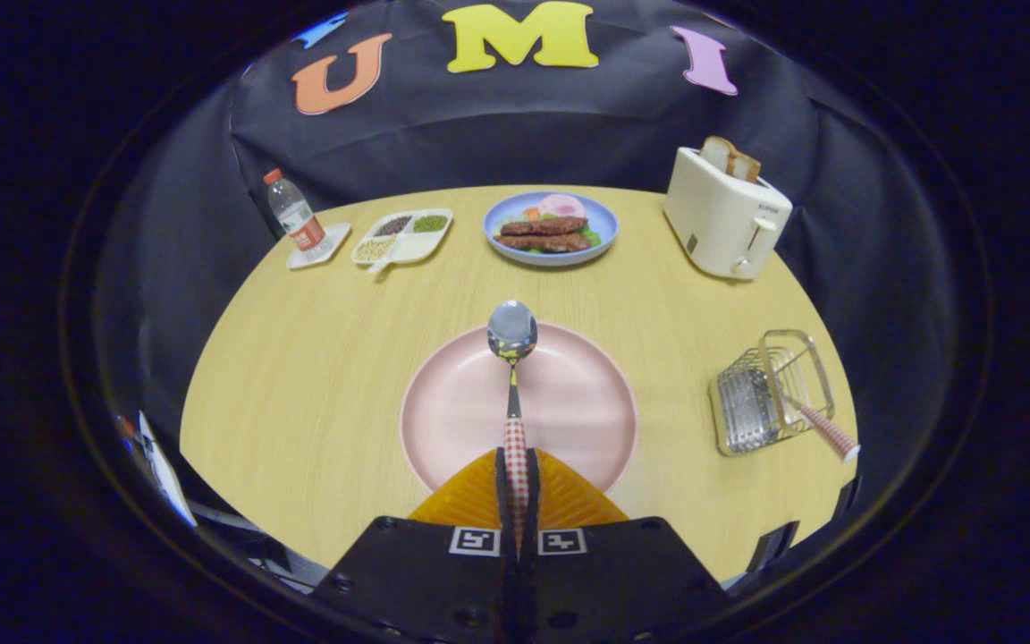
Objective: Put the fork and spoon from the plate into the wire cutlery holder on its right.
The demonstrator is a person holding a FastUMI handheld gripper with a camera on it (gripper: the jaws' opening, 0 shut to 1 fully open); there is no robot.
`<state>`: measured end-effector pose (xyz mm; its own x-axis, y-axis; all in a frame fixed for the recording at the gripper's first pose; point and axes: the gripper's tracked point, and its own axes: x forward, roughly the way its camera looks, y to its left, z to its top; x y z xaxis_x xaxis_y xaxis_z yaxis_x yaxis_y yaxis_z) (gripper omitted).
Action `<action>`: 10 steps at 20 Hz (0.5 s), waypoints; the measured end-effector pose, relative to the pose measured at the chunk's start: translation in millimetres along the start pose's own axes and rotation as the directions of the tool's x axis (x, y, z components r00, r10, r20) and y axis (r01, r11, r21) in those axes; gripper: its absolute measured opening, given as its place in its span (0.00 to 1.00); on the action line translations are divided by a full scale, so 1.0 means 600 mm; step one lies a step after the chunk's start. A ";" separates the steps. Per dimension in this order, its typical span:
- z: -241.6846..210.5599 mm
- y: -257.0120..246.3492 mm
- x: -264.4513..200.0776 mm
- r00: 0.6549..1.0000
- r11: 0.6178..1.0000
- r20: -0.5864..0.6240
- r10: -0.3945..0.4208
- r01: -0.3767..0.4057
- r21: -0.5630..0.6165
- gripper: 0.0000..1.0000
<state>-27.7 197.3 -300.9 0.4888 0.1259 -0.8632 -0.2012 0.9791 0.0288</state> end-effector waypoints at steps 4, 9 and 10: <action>0.063 -0.071 -0.075 0.999 1.000 0.034 0.001 -0.001 0.017 0.01; 0.106 -0.209 -0.146 0.999 0.998 0.020 -0.041 0.041 0.047 0.01; 0.111 -0.233 -0.159 0.999 0.998 0.008 -0.048 0.048 0.046 0.01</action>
<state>10.4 59.0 -188.9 0.5049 0.0800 -0.8595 -0.1388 0.9903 0.0107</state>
